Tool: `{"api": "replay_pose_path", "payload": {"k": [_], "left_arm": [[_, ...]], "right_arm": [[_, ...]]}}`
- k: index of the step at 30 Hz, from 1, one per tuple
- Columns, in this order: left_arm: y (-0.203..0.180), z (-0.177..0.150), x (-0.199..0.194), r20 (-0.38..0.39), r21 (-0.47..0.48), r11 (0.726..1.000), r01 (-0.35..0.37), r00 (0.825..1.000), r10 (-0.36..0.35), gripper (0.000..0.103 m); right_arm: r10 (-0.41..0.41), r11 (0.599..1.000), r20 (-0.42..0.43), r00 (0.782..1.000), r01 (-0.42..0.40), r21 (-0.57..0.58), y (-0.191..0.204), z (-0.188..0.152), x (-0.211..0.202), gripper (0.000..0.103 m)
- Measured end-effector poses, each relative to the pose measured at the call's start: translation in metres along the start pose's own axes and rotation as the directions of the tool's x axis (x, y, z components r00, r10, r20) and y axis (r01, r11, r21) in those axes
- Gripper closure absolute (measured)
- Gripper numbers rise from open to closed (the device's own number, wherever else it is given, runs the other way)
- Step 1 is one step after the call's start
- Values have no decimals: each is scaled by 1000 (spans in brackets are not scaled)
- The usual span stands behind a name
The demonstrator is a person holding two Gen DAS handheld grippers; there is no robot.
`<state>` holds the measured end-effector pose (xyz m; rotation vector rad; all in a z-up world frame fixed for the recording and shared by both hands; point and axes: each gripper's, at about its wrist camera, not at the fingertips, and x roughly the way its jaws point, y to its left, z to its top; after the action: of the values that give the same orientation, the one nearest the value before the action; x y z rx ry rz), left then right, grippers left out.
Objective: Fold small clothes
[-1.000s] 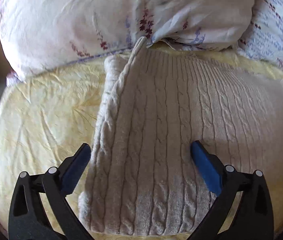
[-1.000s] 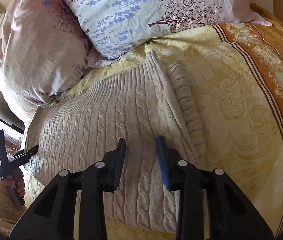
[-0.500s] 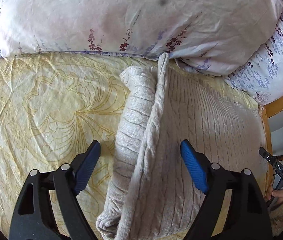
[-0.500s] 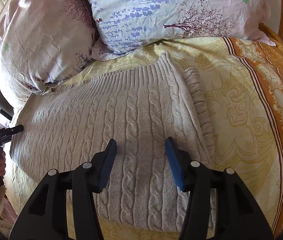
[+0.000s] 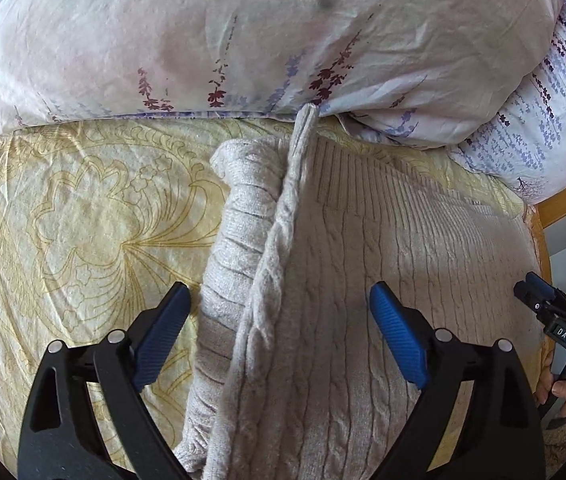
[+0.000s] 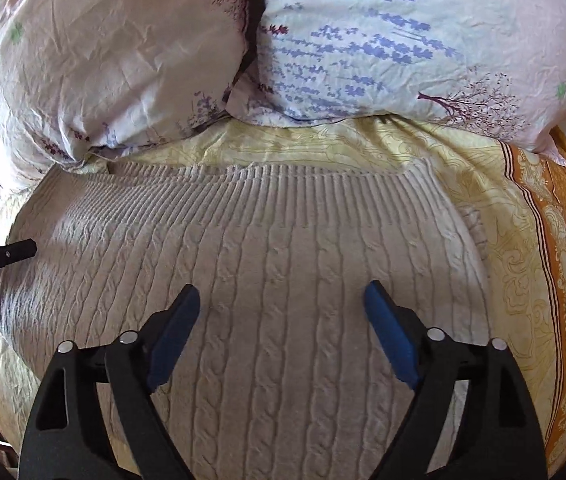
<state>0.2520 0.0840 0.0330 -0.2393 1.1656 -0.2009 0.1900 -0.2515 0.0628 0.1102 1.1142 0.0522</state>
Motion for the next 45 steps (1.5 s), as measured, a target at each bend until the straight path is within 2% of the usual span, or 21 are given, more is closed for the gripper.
{"api": "replay_pose_path", "payload": {"k": [2, 4, 9, 14, 16, 17, 20, 24, 28, 30, 33, 36, 41, 45], "left_arm": [[-2, 1, 1, 3, -5, 1000, 13, 1000, -13, 13], [-5, 2, 2, 8, -14, 999, 34, 999, -34, 17], [0, 5, 3, 21, -72, 995, 70, 997, -69, 47], [4, 4, 1, 7, -85, 993, 83, 997, -83, 60], [1, 3, 2, 0, -81, 993, 84, 996, -85, 69], [1, 2, 4, -8, -89, 991, 102, 995, -103, 78], [-1, 1, 1, -1, -120, 984, 130, 991, -131, 80], [-6, 3, -13, 36, -176, 960, 220, 976, -217, 81], [-27, 9, -29, 71, -198, 924, 328, 945, -321, 82], [-43, 12, -33, 84, -213, 897, 388, 922, -379, 82], [-70, 16, -30, 103, -256, 831, 494, 869, -485, 82], [-105, 23, -21, 92, -275, 775, 569, 818, -568, 82], [-175, 27, 8, 10, -264, 739, 620, 768, -641, 82], [-220, 22, 34, -54, -263, 743, 616, 759, -649, 82]], "right_arm": [[-78, 996, -46, 996, 76, -36, 13, -3, 13, 1], [-118, 992, -21, 993, 117, -43, 20, -6, 13, 1], [-92, 996, -21, 996, 91, -26, 13, -8, 13, 1], [-89, 996, -10, 996, 88, -28, 14, -8, 15, 1], [-86, 996, -5, 996, 86, -29, 14, -8, 16, 1], [-85, 996, -3, 996, 85, -30, 14, -9, 15, 1], [-80, 996, 0, 997, 80, -33, 13, -11, 15, 1], [-73, 997, 6, 997, 73, -38, 11, -12, 16, 1], [-58, 997, 7, 998, 59, -48, 8, -14, 15, 1], [-14, 999, 8, 1000, 15, -46, 1, -15, 12, 1], [129, 992, 40, 991, -129, -6, -18, -17, -2, 1], [277, 957, 79, 958, -282, 60, -45, -21, -19, 1], [428, 879, 119, 896, -443, 175, -95, -28, -36, 1], [454, 835, 181, 873, -487, 256, -133, -36, -50, 1]]}}
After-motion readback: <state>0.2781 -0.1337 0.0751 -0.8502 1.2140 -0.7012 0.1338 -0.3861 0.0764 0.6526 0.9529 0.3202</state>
